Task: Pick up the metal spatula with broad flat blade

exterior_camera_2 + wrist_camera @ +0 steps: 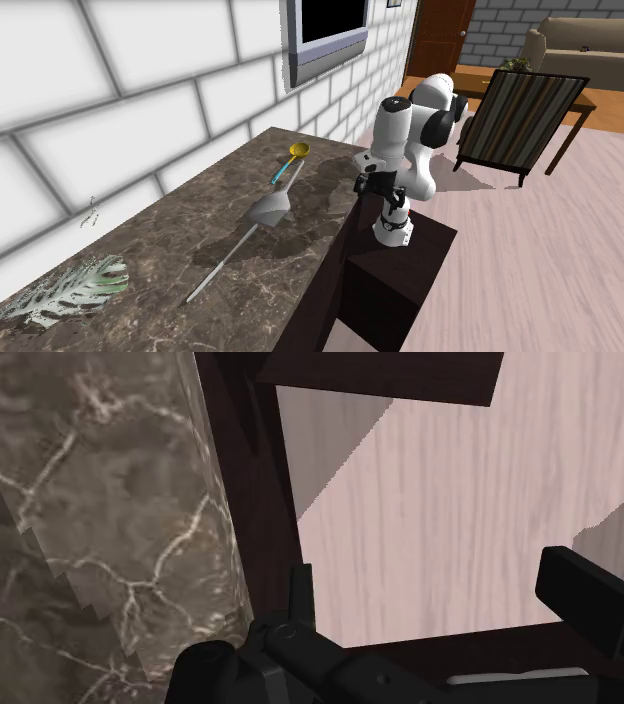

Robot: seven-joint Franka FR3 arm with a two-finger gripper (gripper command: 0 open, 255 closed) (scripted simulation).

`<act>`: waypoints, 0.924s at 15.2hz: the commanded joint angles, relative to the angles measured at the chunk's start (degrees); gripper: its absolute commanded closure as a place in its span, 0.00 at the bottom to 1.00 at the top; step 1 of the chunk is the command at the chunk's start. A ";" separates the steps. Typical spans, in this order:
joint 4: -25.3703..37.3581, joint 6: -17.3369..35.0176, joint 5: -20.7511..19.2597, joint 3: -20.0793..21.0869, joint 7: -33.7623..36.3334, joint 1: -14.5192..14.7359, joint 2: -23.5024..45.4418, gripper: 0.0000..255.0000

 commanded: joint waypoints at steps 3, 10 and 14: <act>1.88 -0.55 -1.75 -2.35 -2.82 -0.96 2.05 0.00; 10.53 -2.32 -6.81 -9.95 -12.47 -3.62 11.04 0.00; 16.92 -3.43 -8.74 -13.89 -17.97 -4.76 17.27 0.00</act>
